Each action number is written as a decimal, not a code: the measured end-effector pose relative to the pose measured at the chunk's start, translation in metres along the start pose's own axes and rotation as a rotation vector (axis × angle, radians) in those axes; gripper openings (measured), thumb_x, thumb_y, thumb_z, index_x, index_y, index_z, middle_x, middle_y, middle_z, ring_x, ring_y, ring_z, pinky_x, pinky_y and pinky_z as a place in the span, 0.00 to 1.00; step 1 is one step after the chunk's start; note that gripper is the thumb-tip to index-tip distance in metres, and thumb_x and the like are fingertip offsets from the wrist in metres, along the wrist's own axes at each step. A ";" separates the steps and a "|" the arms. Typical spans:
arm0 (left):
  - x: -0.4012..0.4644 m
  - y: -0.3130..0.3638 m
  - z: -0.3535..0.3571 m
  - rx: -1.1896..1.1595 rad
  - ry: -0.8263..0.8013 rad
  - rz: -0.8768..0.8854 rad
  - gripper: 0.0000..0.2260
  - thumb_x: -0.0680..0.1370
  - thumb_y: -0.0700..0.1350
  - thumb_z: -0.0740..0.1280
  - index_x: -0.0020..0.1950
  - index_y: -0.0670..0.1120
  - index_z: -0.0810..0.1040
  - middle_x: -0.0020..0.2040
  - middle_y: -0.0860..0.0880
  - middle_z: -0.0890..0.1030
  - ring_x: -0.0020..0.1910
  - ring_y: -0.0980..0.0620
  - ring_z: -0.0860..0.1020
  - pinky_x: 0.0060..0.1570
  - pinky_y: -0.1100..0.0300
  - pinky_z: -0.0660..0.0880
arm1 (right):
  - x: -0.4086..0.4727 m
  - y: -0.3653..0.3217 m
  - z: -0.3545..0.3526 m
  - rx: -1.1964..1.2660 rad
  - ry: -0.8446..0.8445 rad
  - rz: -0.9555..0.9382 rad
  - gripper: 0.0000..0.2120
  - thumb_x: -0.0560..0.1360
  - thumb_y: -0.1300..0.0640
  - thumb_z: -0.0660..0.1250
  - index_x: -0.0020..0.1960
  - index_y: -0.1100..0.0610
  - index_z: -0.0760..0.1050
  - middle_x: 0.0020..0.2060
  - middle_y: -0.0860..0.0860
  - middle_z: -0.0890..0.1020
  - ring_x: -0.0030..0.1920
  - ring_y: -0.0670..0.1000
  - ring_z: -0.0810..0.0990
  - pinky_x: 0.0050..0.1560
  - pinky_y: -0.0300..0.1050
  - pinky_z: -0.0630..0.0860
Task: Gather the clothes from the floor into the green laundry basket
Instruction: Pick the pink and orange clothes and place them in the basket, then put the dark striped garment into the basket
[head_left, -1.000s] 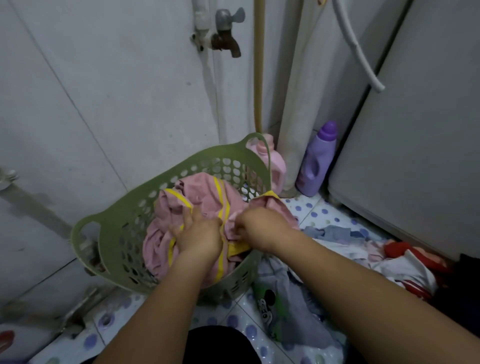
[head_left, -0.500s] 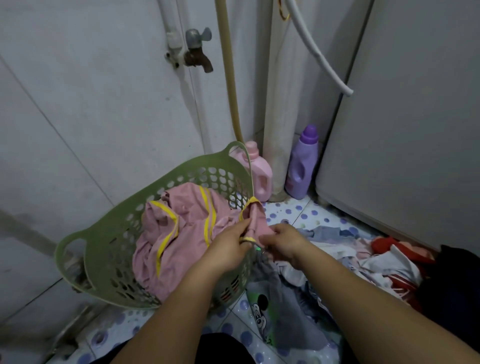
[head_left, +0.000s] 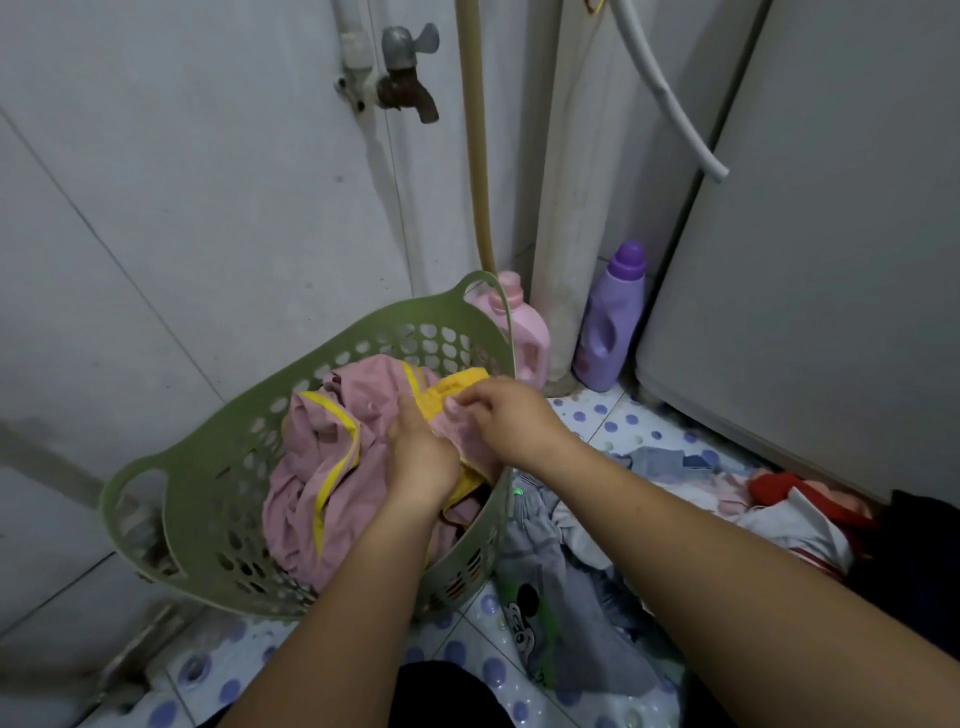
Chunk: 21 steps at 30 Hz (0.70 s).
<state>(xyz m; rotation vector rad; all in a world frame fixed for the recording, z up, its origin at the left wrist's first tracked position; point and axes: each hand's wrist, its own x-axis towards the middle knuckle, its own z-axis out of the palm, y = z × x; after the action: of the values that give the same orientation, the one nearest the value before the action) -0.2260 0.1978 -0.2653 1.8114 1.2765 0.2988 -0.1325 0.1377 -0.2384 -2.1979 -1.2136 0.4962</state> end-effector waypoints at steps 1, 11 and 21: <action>-0.002 0.003 0.001 0.070 0.010 -0.010 0.30 0.76 0.39 0.57 0.77 0.47 0.52 0.77 0.37 0.54 0.75 0.36 0.57 0.73 0.45 0.61 | -0.006 0.006 -0.007 0.061 0.106 0.012 0.13 0.77 0.62 0.60 0.58 0.60 0.79 0.58 0.58 0.79 0.59 0.55 0.76 0.58 0.39 0.67; -0.068 0.064 0.064 0.371 -0.051 0.505 0.31 0.77 0.47 0.64 0.77 0.55 0.56 0.79 0.43 0.44 0.78 0.44 0.44 0.76 0.50 0.46 | -0.142 0.175 -0.090 -0.150 0.245 0.550 0.12 0.75 0.59 0.65 0.57 0.57 0.80 0.59 0.57 0.79 0.59 0.58 0.77 0.58 0.42 0.69; -0.159 0.078 0.178 0.494 -0.579 0.645 0.25 0.77 0.48 0.64 0.74 0.58 0.63 0.79 0.46 0.53 0.78 0.45 0.52 0.75 0.48 0.54 | -0.281 0.254 -0.114 -0.123 0.481 1.132 0.38 0.70 0.46 0.72 0.73 0.54 0.59 0.71 0.58 0.64 0.70 0.62 0.65 0.67 0.60 0.67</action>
<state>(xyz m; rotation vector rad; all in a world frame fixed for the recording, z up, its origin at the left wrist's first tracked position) -0.1354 -0.0360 -0.2674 2.4630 0.3487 -0.2181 -0.0507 -0.2448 -0.3013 -2.7251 0.3382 0.2588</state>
